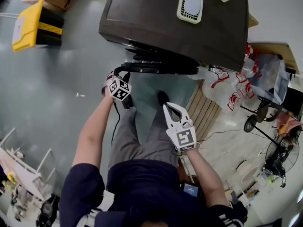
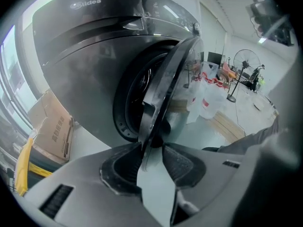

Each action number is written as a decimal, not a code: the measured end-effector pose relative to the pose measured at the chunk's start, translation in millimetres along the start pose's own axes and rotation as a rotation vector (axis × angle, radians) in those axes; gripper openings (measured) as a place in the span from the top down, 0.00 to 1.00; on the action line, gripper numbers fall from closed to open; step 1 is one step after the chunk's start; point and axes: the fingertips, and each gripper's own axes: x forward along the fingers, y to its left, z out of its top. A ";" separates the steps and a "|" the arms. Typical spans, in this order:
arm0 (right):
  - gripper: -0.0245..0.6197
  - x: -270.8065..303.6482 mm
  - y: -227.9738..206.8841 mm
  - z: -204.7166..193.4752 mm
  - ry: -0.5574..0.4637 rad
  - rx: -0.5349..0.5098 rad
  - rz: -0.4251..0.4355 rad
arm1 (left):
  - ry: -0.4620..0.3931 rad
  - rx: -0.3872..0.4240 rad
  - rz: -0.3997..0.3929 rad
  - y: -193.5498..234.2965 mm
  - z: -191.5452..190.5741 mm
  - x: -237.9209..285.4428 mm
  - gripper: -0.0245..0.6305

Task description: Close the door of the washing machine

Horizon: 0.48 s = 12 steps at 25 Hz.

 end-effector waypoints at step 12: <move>0.93 15.3 43.8 4.9 -0.019 0.101 -0.098 | -0.046 0.081 -0.055 25.5 17.1 11.3 0.74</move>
